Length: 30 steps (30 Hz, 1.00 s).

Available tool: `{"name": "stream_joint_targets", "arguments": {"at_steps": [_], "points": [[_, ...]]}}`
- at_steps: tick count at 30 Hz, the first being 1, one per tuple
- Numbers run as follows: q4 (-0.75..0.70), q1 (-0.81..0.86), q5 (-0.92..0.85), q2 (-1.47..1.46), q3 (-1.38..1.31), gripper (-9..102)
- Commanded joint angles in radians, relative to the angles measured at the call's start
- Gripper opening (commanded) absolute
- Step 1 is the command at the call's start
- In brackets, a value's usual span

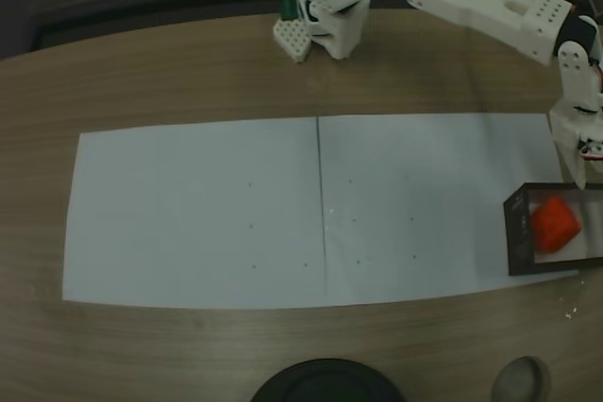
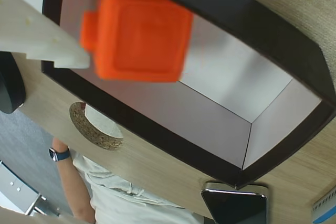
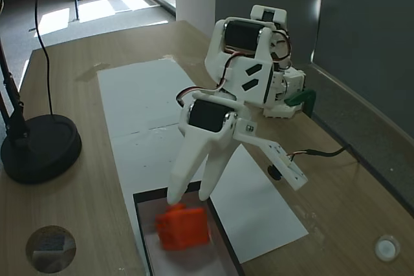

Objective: Grab a orange square and put it in the box.

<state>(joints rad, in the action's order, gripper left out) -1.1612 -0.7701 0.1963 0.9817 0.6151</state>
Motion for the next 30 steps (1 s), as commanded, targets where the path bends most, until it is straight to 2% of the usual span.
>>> {"name": "stream_joint_targets", "arguments": {"at_steps": [1,3,5,7,12,14,20,24,30], "points": [[-0.003,0.006,-0.003,0.052,-0.072,28],[-0.044,0.025,-0.005,0.057,-0.086,21],[-0.12,0.055,-0.008,0.081,-0.114,8],[-0.212,0.12,-0.08,0.118,-0.132,0],[-0.497,0.281,-0.13,0.279,-0.183,0],[-0.568,0.334,-0.135,0.379,-0.209,0],[-0.572,0.555,-0.14,0.836,-0.087,0],[-0.569,0.71,-0.156,1.163,0.225,0],[-0.509,0.821,-0.218,1.675,0.736,0]]}}
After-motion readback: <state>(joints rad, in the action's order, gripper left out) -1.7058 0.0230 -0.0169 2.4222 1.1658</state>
